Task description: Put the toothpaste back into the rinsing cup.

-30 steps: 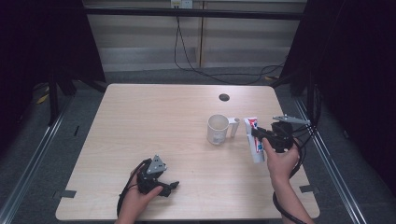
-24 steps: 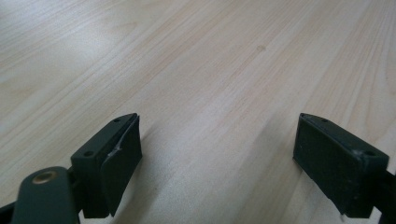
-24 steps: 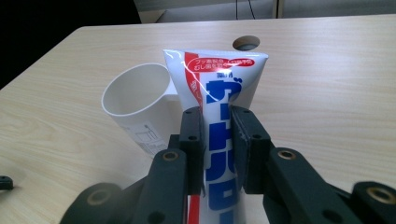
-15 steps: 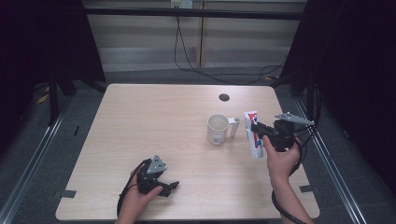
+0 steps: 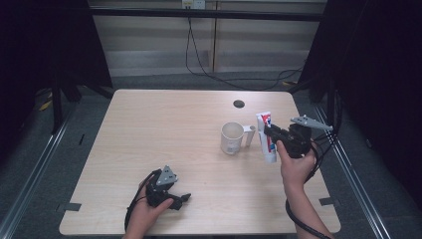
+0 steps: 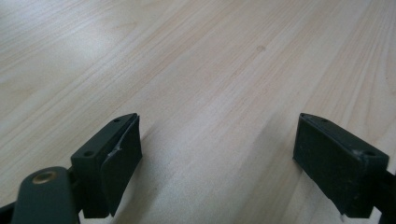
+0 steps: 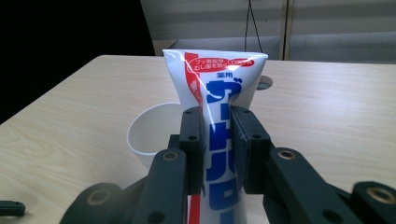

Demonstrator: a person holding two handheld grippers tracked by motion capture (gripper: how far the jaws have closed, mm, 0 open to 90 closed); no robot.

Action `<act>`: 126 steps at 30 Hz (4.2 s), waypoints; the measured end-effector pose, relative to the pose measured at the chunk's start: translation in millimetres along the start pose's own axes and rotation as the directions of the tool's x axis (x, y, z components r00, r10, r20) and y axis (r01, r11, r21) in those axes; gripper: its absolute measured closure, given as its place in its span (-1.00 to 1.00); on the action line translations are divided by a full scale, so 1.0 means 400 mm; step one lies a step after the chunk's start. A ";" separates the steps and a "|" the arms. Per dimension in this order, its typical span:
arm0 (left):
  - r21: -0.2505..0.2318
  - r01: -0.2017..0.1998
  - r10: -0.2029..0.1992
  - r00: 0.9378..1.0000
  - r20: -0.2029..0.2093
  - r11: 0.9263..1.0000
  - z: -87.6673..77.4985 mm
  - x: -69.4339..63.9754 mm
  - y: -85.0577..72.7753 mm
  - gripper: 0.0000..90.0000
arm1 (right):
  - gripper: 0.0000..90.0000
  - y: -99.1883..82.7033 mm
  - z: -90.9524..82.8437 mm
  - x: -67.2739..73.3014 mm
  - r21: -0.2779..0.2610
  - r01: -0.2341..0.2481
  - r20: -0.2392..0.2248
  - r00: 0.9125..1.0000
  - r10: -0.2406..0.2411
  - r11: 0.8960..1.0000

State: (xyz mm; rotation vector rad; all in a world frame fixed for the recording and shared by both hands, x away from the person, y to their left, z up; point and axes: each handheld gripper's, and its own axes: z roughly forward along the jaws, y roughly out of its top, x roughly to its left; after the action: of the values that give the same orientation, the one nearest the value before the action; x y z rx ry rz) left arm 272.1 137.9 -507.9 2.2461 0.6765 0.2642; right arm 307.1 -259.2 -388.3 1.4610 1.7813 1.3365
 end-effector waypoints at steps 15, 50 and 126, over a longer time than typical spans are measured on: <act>0.000 0.000 0.000 1.000 0.000 1.000 0.000 0.000 0.000 -0.67 | 0.67 0.041 0.033 0.031 -0.027 0.016 -0.019 1.000 -0.016 1.000; 0.001 0.003 -0.003 1.000 -0.002 1.000 0.000 -0.001 0.000 -0.67 | 0.68 0.115 0.125 0.080 -0.040 0.048 -0.042 0.998 -0.049 0.998; 0.000 0.005 -0.005 1.000 0.001 1.000 0.000 -0.001 0.000 -0.67 | 0.66 0.069 0.287 0.131 -0.039 0.099 -0.063 0.993 -0.101 0.994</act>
State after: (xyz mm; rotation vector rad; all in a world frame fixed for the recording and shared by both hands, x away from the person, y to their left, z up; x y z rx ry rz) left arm 271.7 137.6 -508.1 2.2444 0.6816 0.2609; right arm 398.1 -168.5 -399.9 1.3054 1.8368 1.3721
